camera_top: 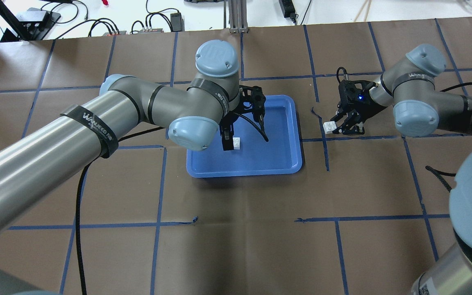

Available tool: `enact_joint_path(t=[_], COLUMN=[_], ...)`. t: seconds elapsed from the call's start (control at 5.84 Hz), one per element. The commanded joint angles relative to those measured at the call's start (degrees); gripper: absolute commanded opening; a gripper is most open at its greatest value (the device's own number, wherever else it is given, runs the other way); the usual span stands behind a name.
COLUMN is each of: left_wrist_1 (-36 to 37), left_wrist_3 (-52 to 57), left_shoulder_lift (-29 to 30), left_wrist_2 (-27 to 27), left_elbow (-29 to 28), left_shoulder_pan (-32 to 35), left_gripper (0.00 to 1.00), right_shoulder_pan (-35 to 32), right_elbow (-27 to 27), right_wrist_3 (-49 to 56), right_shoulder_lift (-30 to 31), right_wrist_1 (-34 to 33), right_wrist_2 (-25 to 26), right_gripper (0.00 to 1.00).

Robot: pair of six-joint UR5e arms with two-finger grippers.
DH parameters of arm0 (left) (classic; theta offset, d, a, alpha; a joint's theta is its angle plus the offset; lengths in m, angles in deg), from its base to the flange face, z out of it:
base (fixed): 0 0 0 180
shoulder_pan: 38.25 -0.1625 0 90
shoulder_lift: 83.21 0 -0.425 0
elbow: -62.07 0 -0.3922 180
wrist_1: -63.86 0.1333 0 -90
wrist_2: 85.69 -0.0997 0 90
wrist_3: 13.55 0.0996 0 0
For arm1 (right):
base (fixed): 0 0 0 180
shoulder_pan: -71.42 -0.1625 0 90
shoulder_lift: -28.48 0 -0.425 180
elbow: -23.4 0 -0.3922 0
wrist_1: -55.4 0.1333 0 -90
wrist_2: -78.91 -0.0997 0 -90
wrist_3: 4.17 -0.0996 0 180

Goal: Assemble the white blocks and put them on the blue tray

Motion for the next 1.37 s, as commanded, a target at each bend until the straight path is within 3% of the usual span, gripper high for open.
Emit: enact_joint_path(t=[0.0,0.17,0.68,1.03,1.2], left_wrist_1=[-16.1,-25.7,-31.1,-30.0,-26.2], left_wrist_3=[-0.1,-0.1,-13.2,-41.7,-57.3], left_shoulder_lift=[-7.6,-11.6,-19.4,-22.4,-22.6], left_wrist_2=[0.2,0.1,0.4,0.0,-0.6], left_elbow=[-7.0,-10.1,-9.0,-8.1,-7.9], left_shoulder_pan=[-2.0,-2.1,-4.3,-6.4,-6.7], left_gripper=[0.91,0.91,0.89,0.99,0.99], right_shoulder_pan=[-0.2,-0.2,-0.3,-2.6,-5.7], right_elbow=[0.0,0.0,-1.0,-1.6,-1.6], right_wrist_3=[0.8,0.8,-0.3,-10.9,-15.7], right_shoulder_lift=[0.1,0.1,1.6,5.8,6.7], right_wrist_1=[0.0,0.0,-1.8,-1.8,-2.0], right_wrist_2=[0.0,0.0,-0.2,-0.5,-0.5], right_gripper=[0.37,0.31,0.25,0.25,0.25])
